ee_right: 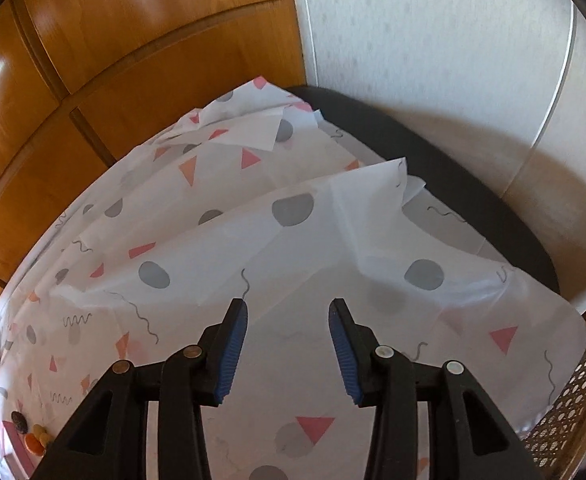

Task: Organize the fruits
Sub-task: 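Move the left tool to the dark round fruit and grasp it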

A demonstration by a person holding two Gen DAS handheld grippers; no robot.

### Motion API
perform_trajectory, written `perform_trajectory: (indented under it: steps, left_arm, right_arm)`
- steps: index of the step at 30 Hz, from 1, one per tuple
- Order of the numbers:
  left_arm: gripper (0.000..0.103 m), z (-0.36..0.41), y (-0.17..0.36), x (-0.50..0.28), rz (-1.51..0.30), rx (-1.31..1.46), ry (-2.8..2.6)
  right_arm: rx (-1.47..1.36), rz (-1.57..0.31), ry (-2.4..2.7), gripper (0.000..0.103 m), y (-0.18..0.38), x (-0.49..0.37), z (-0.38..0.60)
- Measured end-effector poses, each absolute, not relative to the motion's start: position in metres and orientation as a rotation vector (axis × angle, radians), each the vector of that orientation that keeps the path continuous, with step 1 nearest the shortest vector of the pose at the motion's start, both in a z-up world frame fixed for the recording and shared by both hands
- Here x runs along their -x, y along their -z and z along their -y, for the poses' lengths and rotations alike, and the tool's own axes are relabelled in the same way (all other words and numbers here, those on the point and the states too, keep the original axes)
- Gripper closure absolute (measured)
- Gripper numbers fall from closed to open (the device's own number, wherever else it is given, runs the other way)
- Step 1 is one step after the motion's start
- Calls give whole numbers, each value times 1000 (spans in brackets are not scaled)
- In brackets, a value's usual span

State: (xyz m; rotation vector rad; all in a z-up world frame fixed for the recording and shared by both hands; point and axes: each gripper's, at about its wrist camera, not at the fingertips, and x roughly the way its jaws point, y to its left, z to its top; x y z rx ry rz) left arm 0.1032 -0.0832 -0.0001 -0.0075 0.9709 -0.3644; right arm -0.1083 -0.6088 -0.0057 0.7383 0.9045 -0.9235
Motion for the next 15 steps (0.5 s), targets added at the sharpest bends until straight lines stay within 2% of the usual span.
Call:
perform_trajectory:
  steps: [4, 7, 15]
  left_arm:
    - [37, 111, 9, -123, -998, -34, 399]
    - [45, 131, 18, -138, -1019, -72, 423]
    - [46, 175, 38, -172, -1052, -150, 438]
  right_arm:
    - [-749, -920, 900, 60, 11, 105, 605]
    - [-747, -937, 881, 60, 14, 101, 603]
    - [-740, -970, 838, 60, 21, 91, 602]
